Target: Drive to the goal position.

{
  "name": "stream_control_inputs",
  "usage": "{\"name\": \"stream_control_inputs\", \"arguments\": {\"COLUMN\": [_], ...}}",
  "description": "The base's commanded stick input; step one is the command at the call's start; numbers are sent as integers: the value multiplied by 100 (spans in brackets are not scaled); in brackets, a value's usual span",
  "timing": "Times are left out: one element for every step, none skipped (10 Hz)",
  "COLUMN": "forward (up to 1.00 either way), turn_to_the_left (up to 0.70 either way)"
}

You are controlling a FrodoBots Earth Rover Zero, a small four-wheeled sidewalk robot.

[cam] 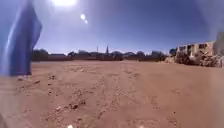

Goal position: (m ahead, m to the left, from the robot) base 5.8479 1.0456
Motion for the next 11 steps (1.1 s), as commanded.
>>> {"name": "stream_control_inputs", "arguments": {"forward": [70,70,70,70,70,70,70,70,70,70,70], "turn_to_the_left": [0,0,0,0,0,0,0,0,0,0,0]}}
